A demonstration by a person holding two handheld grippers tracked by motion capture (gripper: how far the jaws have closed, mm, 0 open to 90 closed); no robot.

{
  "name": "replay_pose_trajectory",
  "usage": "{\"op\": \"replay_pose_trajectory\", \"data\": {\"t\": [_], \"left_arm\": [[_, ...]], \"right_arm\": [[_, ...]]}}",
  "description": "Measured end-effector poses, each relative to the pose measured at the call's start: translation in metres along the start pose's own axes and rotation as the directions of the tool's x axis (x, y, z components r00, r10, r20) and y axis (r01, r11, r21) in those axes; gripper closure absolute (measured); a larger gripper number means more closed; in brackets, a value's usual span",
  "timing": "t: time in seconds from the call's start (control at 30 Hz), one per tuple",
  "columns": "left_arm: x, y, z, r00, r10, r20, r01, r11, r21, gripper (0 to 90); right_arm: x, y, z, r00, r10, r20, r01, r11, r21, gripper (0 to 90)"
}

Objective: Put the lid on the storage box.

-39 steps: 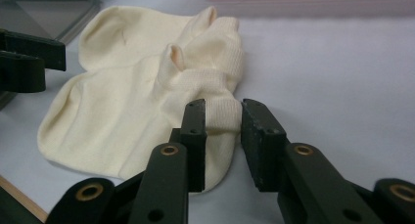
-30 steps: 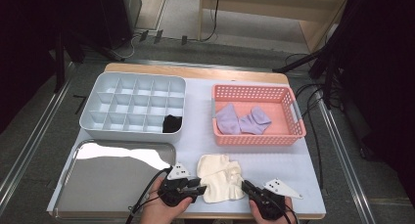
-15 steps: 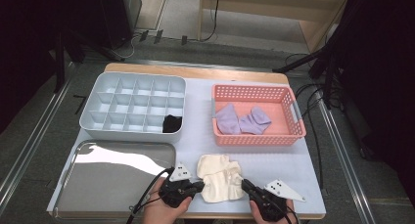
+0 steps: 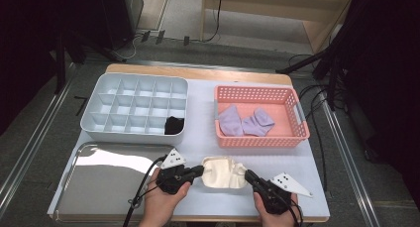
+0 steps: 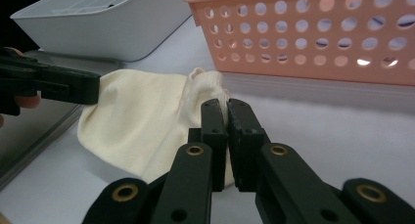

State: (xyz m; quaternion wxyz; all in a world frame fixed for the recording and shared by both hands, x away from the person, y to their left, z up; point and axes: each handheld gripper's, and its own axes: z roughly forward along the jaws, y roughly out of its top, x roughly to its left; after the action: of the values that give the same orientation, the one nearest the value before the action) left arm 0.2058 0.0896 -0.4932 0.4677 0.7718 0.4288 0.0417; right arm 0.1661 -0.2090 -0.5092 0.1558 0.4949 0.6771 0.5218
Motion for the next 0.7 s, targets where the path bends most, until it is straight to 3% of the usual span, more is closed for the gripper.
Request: {"op": "replay_pose_trajectory", "data": {"t": [0.1, 0.37, 0.5, 0.63, 0.7], "left_arm": [[0.006, 0.001, 0.003, 0.9997, -0.02, -0.014, 0.02, 0.9998, 0.001, 88.3], [0.006, -0.002, 0.01, 0.9981, -0.003, -0.061, 0.004, 1.0, 0.005, 87.4], [0.006, -0.001, 0.008, 0.9949, 0.007, -0.1, -0.008, 0.9999, -0.01, 67.4], [0.007, -0.001, 0.007, 0.9929, -0.022, -0.117, 0.02, 0.9997, -0.016, 57.7], [0.008, -0.001, 0.009, 0.9931, -0.038, -0.111, 0.037, 0.9993, -0.013, 55.0]], "right_arm": [[-0.002, 0.0, 0.013, 0.9999, -0.007, 0.011, 0.007, 1.0, 0.005, 86.2], [-0.002, -0.008, 0.024, 0.9984, -0.017, 0.054, 0.014, 0.998, 0.064, 85.6], [-0.006, -0.009, 0.024, 0.9987, -0.005, 0.051, 0.003, 0.999, 0.048, 74.6], [-0.009, -0.01, 0.022, 0.9984, 0.012, 0.056, -0.015, 0.999, 0.048, 69.0], [-0.009, -0.01, 0.023, 0.9984, 0.02, 0.053, -0.024, 0.997, 0.075, 66.0]]}}
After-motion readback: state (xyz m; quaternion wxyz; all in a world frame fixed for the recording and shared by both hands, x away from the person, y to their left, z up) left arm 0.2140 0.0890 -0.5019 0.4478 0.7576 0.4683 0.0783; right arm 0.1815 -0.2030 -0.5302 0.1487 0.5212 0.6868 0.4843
